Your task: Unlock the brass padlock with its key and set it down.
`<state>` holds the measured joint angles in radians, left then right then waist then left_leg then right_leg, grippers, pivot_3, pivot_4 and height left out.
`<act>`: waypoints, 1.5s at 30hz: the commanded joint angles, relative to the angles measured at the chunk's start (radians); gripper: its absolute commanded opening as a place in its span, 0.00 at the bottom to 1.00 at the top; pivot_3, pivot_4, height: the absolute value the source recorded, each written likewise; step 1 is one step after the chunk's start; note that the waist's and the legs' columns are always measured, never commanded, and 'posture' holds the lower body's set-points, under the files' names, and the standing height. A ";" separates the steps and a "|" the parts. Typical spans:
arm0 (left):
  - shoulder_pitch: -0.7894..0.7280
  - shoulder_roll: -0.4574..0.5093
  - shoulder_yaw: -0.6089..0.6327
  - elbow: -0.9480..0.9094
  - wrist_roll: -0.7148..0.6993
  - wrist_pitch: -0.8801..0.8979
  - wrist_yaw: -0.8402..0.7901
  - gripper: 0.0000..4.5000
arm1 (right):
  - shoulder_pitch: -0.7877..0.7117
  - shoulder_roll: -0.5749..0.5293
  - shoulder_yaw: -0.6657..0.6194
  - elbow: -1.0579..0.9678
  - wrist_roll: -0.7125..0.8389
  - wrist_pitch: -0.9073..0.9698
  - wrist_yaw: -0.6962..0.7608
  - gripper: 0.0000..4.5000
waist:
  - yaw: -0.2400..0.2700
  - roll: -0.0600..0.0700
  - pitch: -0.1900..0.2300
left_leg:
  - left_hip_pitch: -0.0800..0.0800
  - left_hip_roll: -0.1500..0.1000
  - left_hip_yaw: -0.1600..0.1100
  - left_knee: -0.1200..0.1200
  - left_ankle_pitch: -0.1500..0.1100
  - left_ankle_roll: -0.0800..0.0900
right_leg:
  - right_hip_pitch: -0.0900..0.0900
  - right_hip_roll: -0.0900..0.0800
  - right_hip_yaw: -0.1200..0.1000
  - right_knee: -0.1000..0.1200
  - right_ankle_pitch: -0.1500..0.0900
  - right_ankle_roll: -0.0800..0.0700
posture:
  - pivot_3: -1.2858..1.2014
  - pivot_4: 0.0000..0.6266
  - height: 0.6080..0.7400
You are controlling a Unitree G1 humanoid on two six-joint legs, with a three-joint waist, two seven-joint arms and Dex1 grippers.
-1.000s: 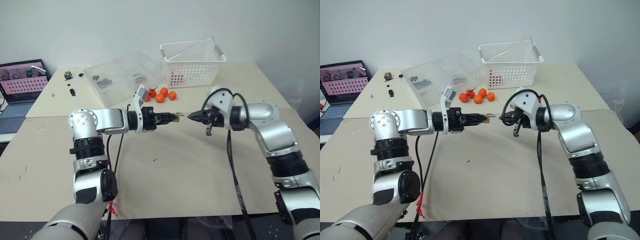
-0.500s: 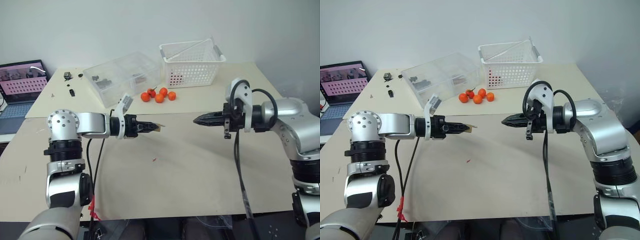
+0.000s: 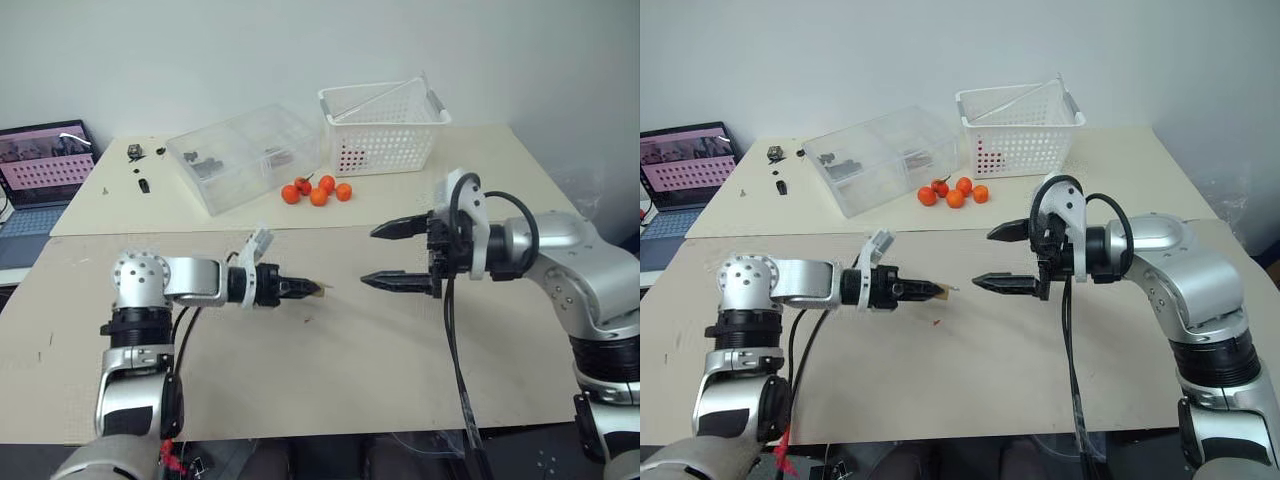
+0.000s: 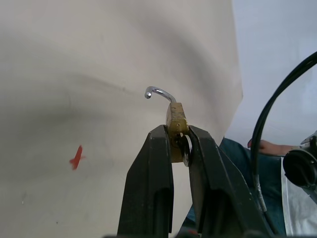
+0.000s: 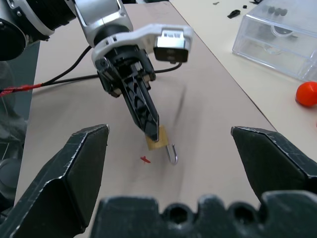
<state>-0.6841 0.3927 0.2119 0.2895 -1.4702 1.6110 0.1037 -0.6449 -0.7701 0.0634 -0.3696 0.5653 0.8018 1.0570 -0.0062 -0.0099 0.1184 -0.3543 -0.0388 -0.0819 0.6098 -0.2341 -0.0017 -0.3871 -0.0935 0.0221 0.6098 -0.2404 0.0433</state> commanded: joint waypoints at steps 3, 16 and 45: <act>-0.004 -0.030 0.000 -0.007 -0.014 0.003 0.011 0.00 | 0.007 0.010 -0.020 -0.055 0.007 -0.015 -0.045 0.99 | 0.003 0.000 0.000 | 0.000 0.000 0.000 0.000 0.000 0.000 | 0.000 0.000 0.000 0.000 0.000 0.000 | 0.52 0.24 1.00; 0.049 0.003 -0.115 -0.059 0.181 0.001 -0.137 0.00 | 0.016 -0.014 -0.025 -0.064 -0.033 -0.045 -0.084 0.99 | -0.001 0.000 -0.001 | 0.000 0.000 0.001 0.000 0.000 0.000 | 0.000 0.001 0.000 0.000 0.000 0.000 | 0.52 0.24 1.00; 0.057 0.264 -0.066 -0.095 0.456 -0.014 -0.458 1.00 | 0.017 -0.033 0.000 -0.028 -0.064 -0.084 -0.053 1.00 | -0.014 -0.001 -0.001 | 0.002 0.003 0.000 -0.001 0.000 0.001 | 0.000 0.004 -0.001 0.000 0.000 0.000 | 0.52 0.24 1.00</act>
<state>-0.6229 0.6097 0.1499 0.2315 -1.0486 1.6091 -0.3186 -0.6138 -0.7958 0.0711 -0.3885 0.5025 0.7475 0.9959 -0.0207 -0.0106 0.1173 -0.3526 -0.0360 -0.0814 0.6084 -0.2344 -0.0009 -0.3868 -0.0902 0.0213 0.6098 -0.2404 0.0430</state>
